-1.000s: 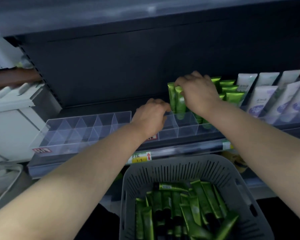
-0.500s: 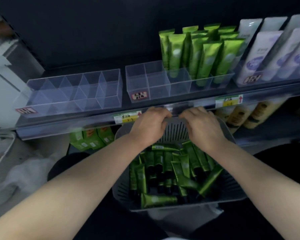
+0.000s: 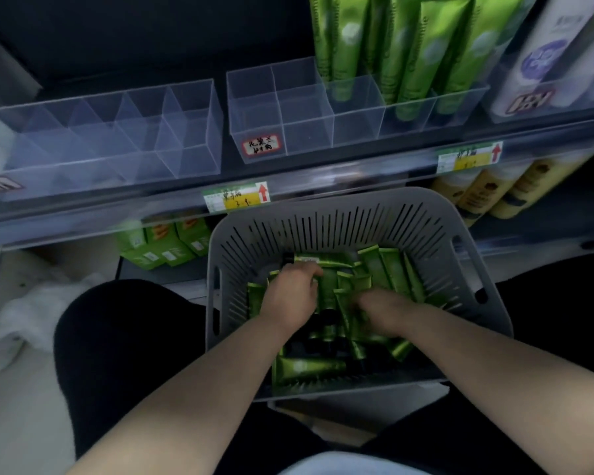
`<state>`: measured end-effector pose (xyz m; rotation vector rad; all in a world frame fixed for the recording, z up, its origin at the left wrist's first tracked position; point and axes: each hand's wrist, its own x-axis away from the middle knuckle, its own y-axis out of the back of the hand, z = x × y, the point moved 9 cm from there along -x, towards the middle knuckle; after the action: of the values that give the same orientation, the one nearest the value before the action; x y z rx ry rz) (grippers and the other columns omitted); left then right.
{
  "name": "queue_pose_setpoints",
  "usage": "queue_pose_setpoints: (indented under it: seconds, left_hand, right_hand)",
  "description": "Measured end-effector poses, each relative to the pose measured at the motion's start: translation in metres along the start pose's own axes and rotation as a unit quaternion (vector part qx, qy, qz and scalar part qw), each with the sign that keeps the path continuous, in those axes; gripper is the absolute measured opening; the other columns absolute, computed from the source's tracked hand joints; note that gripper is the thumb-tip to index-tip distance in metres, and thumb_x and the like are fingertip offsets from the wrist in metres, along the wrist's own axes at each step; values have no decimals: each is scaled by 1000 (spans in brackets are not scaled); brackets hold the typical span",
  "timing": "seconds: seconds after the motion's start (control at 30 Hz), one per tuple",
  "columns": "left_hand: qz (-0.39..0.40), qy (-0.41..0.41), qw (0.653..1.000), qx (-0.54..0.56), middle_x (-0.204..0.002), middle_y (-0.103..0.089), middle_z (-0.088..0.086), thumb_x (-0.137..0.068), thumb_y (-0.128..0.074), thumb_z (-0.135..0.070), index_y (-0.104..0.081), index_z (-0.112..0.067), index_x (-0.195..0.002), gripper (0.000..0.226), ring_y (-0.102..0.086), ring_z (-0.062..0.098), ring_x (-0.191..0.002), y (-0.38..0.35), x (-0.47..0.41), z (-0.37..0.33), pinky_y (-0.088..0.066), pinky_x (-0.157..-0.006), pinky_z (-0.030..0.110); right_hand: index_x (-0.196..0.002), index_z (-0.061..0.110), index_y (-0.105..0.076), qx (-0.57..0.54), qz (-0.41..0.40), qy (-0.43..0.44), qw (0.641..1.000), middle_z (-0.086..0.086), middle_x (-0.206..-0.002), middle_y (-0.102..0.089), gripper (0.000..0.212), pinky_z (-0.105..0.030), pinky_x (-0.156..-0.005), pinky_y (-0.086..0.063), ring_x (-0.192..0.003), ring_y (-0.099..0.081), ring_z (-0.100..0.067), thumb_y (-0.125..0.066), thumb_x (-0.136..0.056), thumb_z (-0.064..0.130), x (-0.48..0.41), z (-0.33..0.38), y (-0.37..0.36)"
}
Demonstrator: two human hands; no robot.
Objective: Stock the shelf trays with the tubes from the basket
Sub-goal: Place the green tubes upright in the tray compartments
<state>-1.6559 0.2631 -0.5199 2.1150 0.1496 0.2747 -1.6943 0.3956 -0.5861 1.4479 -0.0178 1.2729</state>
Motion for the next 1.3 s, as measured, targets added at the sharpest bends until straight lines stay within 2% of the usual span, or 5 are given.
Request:
queue_pose_setpoints:
  seconds: [0.37, 0.47, 0.77, 1.1, 1.3]
  left_hand:
    - [-9, 8, 1000, 12, -119, -64, 4, -92, -52, -3, -63, -13, -117, 28, -56, 19, -113, -4, 3, 8, -50, -91, 35]
    - [4, 0, 1000, 1, -120, -64, 5, -93, -51, -4, -62, -13, -119, 30, -54, 19, -115, -8, 3, 3, -50, -92, 34]
    - [128, 27, 984, -121, -113, -60, 14, -86, -51, 2, -56, -16, -124, 42, -54, 29, -109, -39, -17, -17, -49, -81, 34]
    - [222, -27, 918, -328, -118, -58, 8, -83, -56, -4, -58, -13, -116, 34, -43, 26, -115, -82, -32, -38, -40, -89, 34]
    - [222, 51, 959, -170, -107, -59, 10, -87, -56, -20, -64, -13, -102, 18, -51, 26, -106, -66, -37, -31, -50, -86, 35]
  right_hand:
    - [-112, 26, -57, -40, 11, 17, 999, -1, -118, -55, 28, -25, -77, -43, -106, -53, -21, -64, -86, 35, 12, 5, 7]
    - [-96, 30, -53, -116, -82, 2, 990, 4, -107, -58, 13, -27, -74, -45, -100, -57, -18, -64, -88, 29, 31, -8, 45]
    - [-110, 26, -64, -196, -361, -42, 911, 4, -107, -67, 19, -31, -74, -48, -97, -61, -19, -60, -92, 23, 81, -40, 112]
    - [-116, 23, -61, -188, -336, -49, 922, -2, -110, -65, 23, -33, -74, -50, -98, -59, -23, -56, -93, 21, 69, -42, 103]
    - [-111, 25, -61, -184, -326, -47, 926, -1, -110, -64, 20, -31, -74, -47, -101, -57, -21, -55, -93, 21, 67, -40, 103]
